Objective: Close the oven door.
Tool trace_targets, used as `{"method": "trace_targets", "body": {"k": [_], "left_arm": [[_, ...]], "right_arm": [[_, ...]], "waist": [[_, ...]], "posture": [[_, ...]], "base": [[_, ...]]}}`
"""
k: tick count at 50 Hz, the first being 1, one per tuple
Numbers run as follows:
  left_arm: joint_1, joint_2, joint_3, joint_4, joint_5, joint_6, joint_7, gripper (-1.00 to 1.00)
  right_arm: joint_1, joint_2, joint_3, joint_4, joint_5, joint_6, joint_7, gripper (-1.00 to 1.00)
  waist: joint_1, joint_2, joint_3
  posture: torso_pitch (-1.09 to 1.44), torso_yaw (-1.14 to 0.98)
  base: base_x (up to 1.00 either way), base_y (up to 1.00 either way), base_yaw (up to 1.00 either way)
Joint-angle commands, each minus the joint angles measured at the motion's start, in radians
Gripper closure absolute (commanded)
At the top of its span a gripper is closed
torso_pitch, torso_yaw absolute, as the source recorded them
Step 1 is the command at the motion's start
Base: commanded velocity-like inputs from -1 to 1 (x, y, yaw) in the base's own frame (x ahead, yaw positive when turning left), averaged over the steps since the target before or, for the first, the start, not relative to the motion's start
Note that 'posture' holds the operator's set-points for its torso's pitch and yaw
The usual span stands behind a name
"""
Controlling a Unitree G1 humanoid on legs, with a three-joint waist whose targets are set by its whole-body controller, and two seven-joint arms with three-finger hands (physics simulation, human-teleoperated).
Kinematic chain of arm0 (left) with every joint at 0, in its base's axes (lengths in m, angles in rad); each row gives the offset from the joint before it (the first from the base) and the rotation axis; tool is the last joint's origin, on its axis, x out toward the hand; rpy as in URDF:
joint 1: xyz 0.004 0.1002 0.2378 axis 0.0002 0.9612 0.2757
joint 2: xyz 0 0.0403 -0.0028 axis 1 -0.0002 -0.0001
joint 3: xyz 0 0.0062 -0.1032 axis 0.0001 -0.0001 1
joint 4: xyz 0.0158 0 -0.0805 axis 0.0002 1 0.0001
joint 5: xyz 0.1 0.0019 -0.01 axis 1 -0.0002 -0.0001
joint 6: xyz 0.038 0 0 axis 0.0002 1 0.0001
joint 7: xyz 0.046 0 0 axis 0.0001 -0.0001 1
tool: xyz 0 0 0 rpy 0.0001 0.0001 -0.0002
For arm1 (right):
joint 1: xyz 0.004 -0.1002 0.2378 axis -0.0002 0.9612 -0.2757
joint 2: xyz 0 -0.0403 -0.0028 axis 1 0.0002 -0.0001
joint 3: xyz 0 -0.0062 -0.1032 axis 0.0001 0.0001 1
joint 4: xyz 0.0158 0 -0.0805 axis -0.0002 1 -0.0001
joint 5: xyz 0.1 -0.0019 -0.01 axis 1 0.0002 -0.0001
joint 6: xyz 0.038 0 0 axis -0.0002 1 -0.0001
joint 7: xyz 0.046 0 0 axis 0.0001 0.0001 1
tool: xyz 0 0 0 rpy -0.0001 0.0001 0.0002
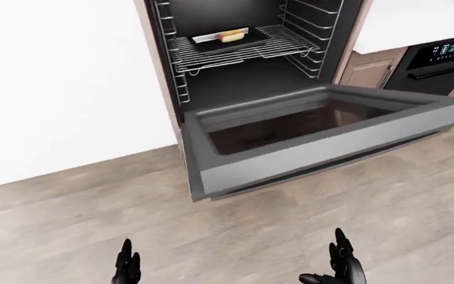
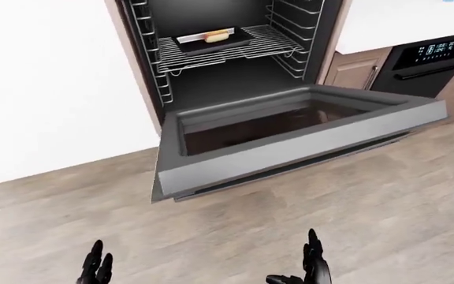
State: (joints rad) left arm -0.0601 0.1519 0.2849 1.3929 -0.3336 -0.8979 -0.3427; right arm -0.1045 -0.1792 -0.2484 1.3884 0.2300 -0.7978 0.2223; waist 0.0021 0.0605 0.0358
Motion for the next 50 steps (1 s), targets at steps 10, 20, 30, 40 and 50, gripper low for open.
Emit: {"method": "trace_targets", "body": {"k": [10,20,30,40,50], "left_arm": [[-0.009,-0.002,-0.005,-0.018,0.000,-0.028,-0.004,-1.00],[-0.012,-0.003,-0.006,-0.018,0.004,-0.027,-0.001,-1.00],[-0.010,-0.004,-0.006,-0.018,0.002,-0.027,-0.003,-1.00],[-0.010,-0.002,-0.003,-0.017,-0.001,-0.026,-0.008,-1.00],[-0.010,-0.001,-0.002,-0.017,-0.001,-0.025,-0.008,-1.00]], "right_arm": [[-0.007,-0.024,-0.009,-0.020,0.004,-0.030,-0.002,-1.00],[-0.011,-0.024,-0.009,-0.022,0.004,-0.027,-0.001,-1.00],[-0.010,-0.025,-0.009,-0.021,0.005,-0.027,-0.001,-1.00],[-0.008,-0.024,-0.008,-0.021,0.004,-0.029,-0.001,-1.00],[-0.008,-0.023,-0.009,-0.021,0.004,-0.029,-0.001,-1.00]], "waist": [[-0.009,-0.088,-0.002],[-0.020,-0.120,-0.015],[-0.002,0.004,-0.013],[-0.007,-0.096,-0.002],[-0.018,-0.114,-0.013]], "posture": [[0.00,0.00],[0.00,0.00],[0.00,0.00],[0.00,0.00],[0.00,0.00]], "base": [[0.00,0.35,0.00],[0.00,0.35,0.00],[0.00,0.35,0.00],[0.00,0.35,0.00],[0.00,0.35,0.00]]}}
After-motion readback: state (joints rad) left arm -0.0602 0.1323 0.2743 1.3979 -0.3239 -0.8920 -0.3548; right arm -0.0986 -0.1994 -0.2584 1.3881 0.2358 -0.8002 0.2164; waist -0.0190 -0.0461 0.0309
